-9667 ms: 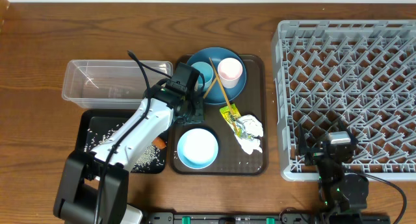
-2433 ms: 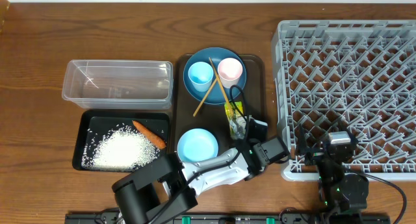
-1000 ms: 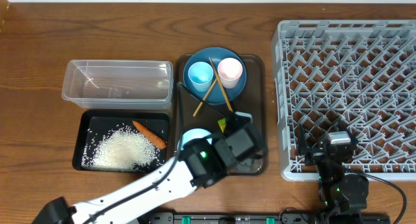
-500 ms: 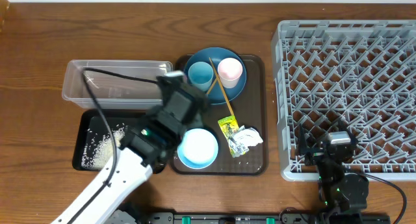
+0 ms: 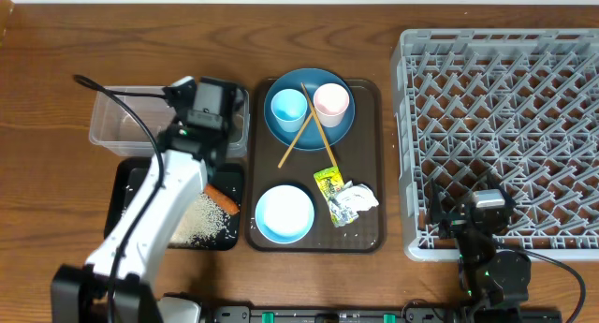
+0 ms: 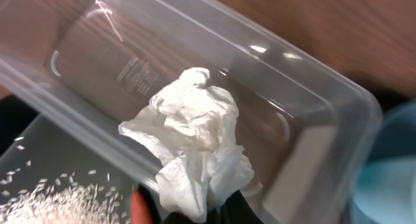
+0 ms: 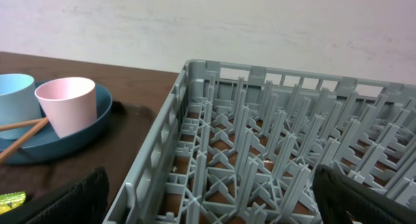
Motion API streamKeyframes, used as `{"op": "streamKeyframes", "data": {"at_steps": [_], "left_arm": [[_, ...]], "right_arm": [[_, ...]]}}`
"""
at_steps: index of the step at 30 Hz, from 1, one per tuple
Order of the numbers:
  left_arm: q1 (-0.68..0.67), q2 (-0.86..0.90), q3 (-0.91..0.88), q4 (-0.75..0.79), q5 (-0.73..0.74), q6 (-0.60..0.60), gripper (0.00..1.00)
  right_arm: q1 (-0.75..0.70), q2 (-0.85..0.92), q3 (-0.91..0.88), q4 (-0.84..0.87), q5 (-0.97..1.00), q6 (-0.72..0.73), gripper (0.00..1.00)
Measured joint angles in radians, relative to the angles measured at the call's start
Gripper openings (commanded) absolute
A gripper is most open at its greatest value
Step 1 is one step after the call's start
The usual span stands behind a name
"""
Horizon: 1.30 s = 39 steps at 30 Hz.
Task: Sort waste into correct bins and load items into the dishwasher rack
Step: 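Carry the tissue with the left gripper into the clear plastic box and release, then return the left gripper to the brown tray and grasp the second tissue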
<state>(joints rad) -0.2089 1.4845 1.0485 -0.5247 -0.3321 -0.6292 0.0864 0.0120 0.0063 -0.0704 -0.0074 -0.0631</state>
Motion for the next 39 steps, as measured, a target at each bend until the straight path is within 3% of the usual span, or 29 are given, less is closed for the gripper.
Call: {"op": "streamKeyframes", "data": {"at_steps": [8, 9, 11, 14, 19, 24, 32, 39], "left_arm": [[0.117, 0.076, 0.0, 0.032, 0.113, 0.006, 0.1], [0.122, 0.076, 0.0, 0.034, 0.118, 0.008, 0.15], [0.125, 0.076, 0.0, 0.039, 0.128, 0.025, 0.38], [0.125, 0.076, 0.0, 0.05, 0.171, 0.056, 0.55], [0.125, 0.076, 0.0, 0.061, 0.258, 0.105, 0.73], [0.125, 0.056, 0.002, 0.051, 0.369, 0.122, 0.77], [0.111, -0.089, 0.084, -0.116, 0.52, 0.133, 0.74], [-0.058, -0.173, 0.085, -0.249, 0.605, 0.133, 0.7]], "right_arm": [[0.0, 0.0, 0.0, 0.0, 0.0, 0.0, 0.99], [0.0, 0.0, 0.0, 0.0, 0.0, 0.0, 0.99], [0.0, 0.0, 0.0, 0.0, 0.0, 0.0, 0.99], [0.0, 0.0, 0.0, 0.0, 0.0, 0.0, 0.99], [0.0, 0.0, 0.0, 0.0, 0.0, 0.0, 0.99], [0.0, 0.0, 0.0, 0.0, 0.0, 0.0, 0.99], [0.0, 0.0, 0.0, 0.0, 0.0, 0.0, 0.99], [0.0, 0.0, 0.0, 0.0, 0.0, 0.0, 0.99]]}}
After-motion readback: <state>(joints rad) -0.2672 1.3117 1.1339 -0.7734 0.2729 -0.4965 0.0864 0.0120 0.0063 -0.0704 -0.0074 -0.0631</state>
